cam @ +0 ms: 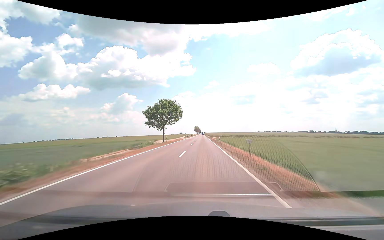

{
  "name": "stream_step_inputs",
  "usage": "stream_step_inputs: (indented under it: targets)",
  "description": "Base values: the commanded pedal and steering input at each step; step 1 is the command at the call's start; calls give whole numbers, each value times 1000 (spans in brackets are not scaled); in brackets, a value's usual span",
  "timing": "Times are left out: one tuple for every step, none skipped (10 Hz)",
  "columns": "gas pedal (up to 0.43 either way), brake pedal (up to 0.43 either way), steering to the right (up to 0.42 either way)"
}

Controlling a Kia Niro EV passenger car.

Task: Follow the waypoints while adhering to traffic rules and regulations

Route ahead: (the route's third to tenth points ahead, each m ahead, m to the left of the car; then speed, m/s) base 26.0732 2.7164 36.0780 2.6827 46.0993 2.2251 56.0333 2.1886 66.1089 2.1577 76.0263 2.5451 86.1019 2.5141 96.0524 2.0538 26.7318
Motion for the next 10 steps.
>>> stream_step_inputs:
  targets:
    - [248,0,0]
    - [248,0,1]
    - [260,0,2]
    - [260,0,2]
    - [260,0,1]
    - [260,0,0]
    - [260,0,-2]
    - [260,0,-4]
    - [260,0,-4]
    - [260,0,-3]
